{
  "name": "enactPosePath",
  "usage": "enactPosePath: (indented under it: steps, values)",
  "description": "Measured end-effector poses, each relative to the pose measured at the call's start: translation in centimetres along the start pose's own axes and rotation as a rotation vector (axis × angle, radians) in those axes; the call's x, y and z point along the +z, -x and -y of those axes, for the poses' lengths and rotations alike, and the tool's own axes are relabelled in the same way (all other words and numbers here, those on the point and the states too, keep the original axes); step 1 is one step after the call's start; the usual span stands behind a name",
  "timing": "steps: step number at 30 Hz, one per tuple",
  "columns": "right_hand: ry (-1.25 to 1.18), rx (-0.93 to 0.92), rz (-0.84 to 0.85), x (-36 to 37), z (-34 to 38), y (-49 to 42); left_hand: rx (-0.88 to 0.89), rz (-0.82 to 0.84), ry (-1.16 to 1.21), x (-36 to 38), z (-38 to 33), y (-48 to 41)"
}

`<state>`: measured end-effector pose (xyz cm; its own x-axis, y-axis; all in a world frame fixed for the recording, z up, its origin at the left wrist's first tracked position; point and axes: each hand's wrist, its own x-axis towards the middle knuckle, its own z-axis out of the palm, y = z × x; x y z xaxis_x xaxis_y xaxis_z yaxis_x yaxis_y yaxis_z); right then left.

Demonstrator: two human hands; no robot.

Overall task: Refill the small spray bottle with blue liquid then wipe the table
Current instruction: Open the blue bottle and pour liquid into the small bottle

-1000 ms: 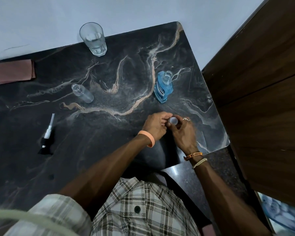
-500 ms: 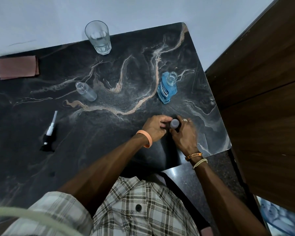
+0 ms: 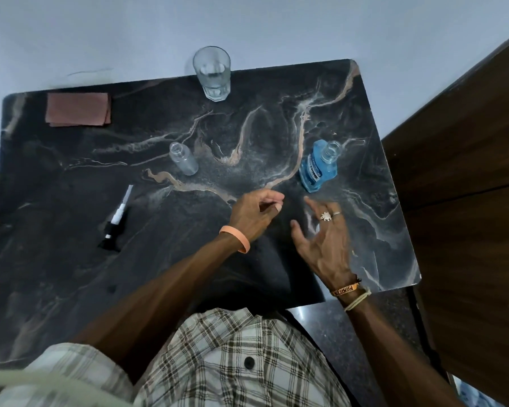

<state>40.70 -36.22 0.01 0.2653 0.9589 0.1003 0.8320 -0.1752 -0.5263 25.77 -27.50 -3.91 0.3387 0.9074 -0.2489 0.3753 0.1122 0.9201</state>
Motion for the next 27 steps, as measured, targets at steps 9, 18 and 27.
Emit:
enactPosePath:
  steps: [9,18,27]
  values:
    - [-0.131,-0.144,0.298,5.1,6.0,-3.0,-0.022,-0.402,0.041,-7.8,2.3,1.3]
    - [-0.222,-0.14,0.451,10.2,13.2,-9.8,-0.217,-0.677,0.002,-15.7,4.5,-1.2]
    - [-0.301,-0.169,0.475,12.5,16.8,-12.9,-0.09,-0.439,-0.114,-16.9,3.3,-4.2]
